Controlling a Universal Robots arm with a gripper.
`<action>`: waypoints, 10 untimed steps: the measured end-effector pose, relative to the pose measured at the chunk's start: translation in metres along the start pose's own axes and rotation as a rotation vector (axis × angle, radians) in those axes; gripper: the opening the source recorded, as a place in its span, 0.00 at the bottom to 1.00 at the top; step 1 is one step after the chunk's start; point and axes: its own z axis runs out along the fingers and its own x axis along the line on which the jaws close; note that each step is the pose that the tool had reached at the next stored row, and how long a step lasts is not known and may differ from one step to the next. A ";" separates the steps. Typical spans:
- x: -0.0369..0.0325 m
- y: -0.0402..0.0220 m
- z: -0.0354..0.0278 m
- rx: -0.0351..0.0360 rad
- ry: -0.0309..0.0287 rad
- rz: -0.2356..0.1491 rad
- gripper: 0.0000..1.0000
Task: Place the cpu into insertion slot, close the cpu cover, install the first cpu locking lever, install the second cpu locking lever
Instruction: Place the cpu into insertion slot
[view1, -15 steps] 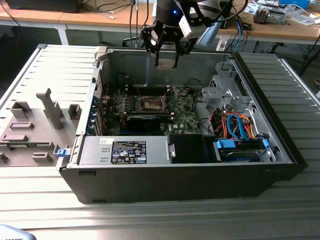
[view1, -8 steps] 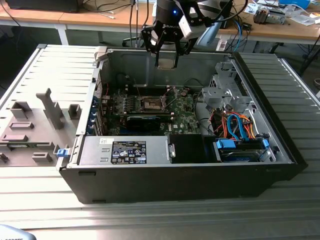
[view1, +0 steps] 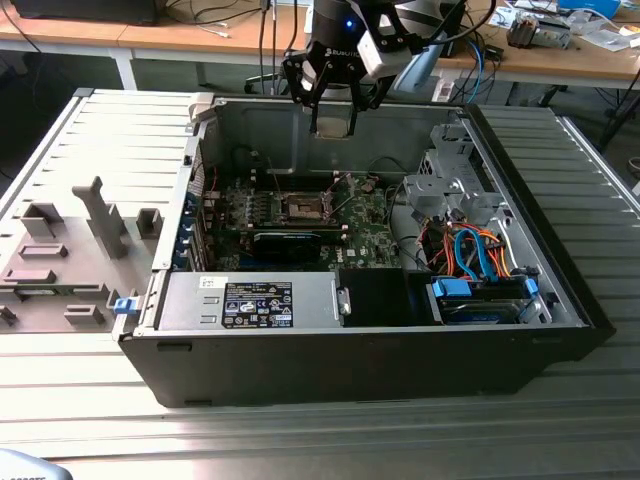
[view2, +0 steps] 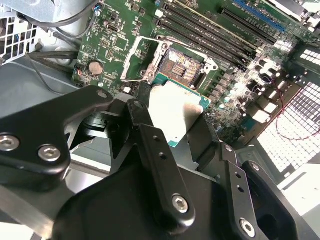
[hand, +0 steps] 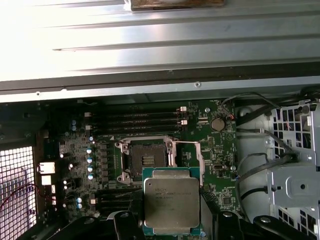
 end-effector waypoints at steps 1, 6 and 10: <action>0.0000 0.0000 0.0000 -0.0001 0.0000 0.001 0.55; 0.0000 0.0000 0.0000 -0.0002 0.0000 0.005 0.55; 0.0000 0.0000 0.0000 -0.0002 -0.0001 0.009 0.55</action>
